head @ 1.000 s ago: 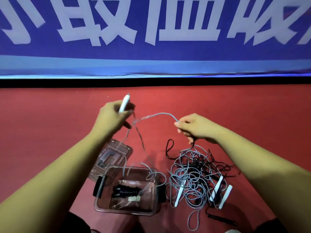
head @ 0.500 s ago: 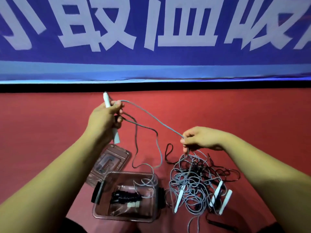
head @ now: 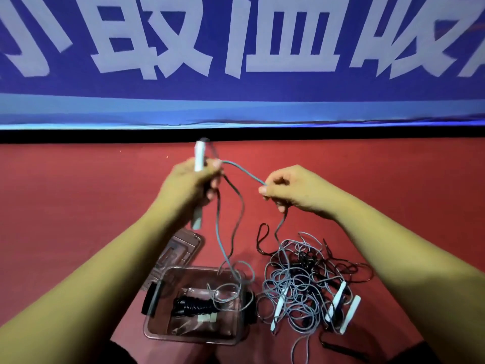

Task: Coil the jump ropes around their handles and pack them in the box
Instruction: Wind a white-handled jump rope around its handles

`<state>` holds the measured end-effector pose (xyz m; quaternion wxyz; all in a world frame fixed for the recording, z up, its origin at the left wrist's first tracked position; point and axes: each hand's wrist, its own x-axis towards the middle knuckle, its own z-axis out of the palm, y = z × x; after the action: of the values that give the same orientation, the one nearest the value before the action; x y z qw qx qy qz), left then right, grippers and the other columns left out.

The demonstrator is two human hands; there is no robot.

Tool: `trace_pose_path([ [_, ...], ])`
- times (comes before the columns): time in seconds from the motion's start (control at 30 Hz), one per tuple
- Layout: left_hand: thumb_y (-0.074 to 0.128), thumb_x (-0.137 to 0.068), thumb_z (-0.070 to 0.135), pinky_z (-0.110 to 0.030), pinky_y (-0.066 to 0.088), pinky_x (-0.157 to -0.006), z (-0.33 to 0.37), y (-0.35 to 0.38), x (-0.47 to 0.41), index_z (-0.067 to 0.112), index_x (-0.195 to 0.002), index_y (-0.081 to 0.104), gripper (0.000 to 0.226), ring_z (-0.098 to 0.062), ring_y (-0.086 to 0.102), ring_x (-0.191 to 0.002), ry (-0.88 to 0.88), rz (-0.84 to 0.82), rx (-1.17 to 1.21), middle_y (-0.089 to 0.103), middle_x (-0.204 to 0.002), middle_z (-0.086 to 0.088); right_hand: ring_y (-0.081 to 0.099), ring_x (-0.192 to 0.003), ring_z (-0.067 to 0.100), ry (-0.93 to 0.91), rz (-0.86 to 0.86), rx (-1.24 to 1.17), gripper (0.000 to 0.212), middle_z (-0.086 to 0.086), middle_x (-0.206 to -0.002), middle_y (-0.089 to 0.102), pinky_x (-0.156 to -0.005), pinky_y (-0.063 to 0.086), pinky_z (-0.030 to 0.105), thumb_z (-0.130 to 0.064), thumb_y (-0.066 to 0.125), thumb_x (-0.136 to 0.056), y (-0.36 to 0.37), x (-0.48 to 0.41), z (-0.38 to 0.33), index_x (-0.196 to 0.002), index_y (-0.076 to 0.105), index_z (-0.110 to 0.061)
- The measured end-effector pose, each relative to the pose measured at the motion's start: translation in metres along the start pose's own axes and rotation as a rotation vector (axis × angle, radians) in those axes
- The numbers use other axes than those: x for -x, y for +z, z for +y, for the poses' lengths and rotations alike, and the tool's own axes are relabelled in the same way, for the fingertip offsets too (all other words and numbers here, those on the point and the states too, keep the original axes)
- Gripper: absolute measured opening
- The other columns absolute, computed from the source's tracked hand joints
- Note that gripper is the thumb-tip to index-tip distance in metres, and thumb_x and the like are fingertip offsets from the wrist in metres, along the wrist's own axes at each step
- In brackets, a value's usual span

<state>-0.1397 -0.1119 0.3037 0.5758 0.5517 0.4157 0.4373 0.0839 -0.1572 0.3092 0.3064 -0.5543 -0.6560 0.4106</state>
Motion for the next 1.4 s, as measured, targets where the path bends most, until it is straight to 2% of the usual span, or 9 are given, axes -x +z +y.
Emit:
trace_pose_path([
  [0.2,0.05,-0.101,0.012,-0.014,0.033,-0.041,0.001,-0.063,-0.025,0.015,-0.08,0.054,0.021,-0.004,0.048,-0.041,0.0,0.435,0.223,0.056,-0.061,0.003,0.061,-0.08,0.027,0.441,-0.277,0.173,0.024,0.016,-0.079,0.066,-0.069,0.045,0.03,-0.013,0.057,-0.098,-0.005,0.01,0.081,-0.074,0.06,-0.009],
  [0.4,0.056,-0.092,0.017,-0.025,0.049,-0.055,-0.011,-0.067,-0.025,0.023,-0.116,0.067,0.026,-0.021,0.071,-0.058,0.09,0.328,-0.721,0.073,-0.101,0.003,0.053,-0.047,0.016,0.182,-0.107,0.167,0.024,-0.007,-0.048,0.048,-0.055,0.046,0.027,-0.025,0.054,-0.1,0.007,0.0,0.039,-0.088,0.067,-0.007],
  [0.53,0.057,-0.099,0.021,-0.019,0.032,-0.039,-0.006,-0.011,0.007,0.018,-0.12,0.065,0.022,-0.022,0.063,-0.051,0.058,-0.135,-0.417,0.074,-0.108,-0.002,0.036,-0.043,0.016,-0.078,-0.049,0.106,0.021,-0.007,-0.044,0.04,-0.048,0.034,0.024,-0.024,0.059,-0.097,0.021,-0.003,-0.007,-0.085,0.071,-0.013],
  [0.63,0.056,-0.1,0.028,-0.023,0.026,-0.042,-0.015,0.007,0.017,0.014,-0.098,0.066,0.018,-0.021,0.058,-0.047,-0.024,-0.385,-0.434,0.075,-0.091,-0.003,0.036,-0.044,0.018,-0.105,0.012,0.025,0.024,0.002,-0.047,0.04,-0.049,0.033,0.028,-0.023,0.06,-0.096,0.018,-0.002,-0.017,-0.079,0.07,-0.009],
  [0.73,0.059,-0.097,0.017,-0.021,0.025,-0.043,-0.018,0.006,0.011,0.013,-0.081,0.063,0.018,-0.015,0.047,-0.044,-0.022,-0.279,-0.34,0.062,-0.064,-0.002,0.047,-0.047,0.018,-0.033,0.009,0.046,0.027,0.002,-0.052,0.049,-0.052,0.041,0.027,-0.026,0.063,-0.094,0.005,0.0,-0.003,-0.074,0.064,-0.008],
  [0.97,0.051,-0.1,0.01,-0.016,0.026,-0.035,-0.006,-0.024,-0.016,0.01,-0.078,0.056,0.022,-0.01,0.044,-0.038,0.016,0.204,0.14,0.054,-0.064,-0.005,0.063,-0.075,0.018,0.462,-0.256,0.088,0.025,0.017,-0.089,0.072,-0.063,0.047,0.018,-0.021,0.05,-0.101,0.002,0.018,0.079,-0.082,0.062,-0.01],
  [1.17,0.047,-0.102,0.018,-0.029,0.048,-0.051,-0.023,-0.033,-0.021,0.005,-0.093,0.056,0.018,-0.011,0.06,-0.039,-0.031,0.187,-0.749,0.07,-0.067,-0.017,0.069,-0.065,0.03,0.392,-0.01,-0.44,0.029,0.011,-0.062,0.053,-0.07,0.06,0.048,-0.023,0.038,-0.105,0.021,-0.004,0.032,-0.085,0.051,-0.009],
  [1.27,0.05,-0.102,0.015,-0.03,0.053,-0.059,-0.026,-0.013,-0.01,0.004,-0.093,0.06,0.017,-0.013,0.067,-0.052,-0.101,0.017,-0.36,0.067,-0.077,-0.017,0.067,-0.058,0.024,0.364,0.042,-0.667,0.027,0.004,-0.057,0.048,-0.062,0.06,0.045,-0.025,0.039,-0.105,0.027,-0.009,0.007,-0.086,0.051,-0.01],
  [1.4,0.051,-0.095,0.026,-0.036,0.05,-0.098,-0.037,0.016,0.017,0.004,-0.114,0.063,0.032,-0.025,0.067,-0.108,-0.267,-0.439,0.067,0.071,-0.113,-0.016,0.068,-0.063,0.024,0.372,0.118,-0.96,0.027,0.003,-0.057,0.053,-0.057,0.06,0.044,-0.025,0.04,-0.104,0.019,-0.013,-0.009,-0.084,0.05,-0.011],
])
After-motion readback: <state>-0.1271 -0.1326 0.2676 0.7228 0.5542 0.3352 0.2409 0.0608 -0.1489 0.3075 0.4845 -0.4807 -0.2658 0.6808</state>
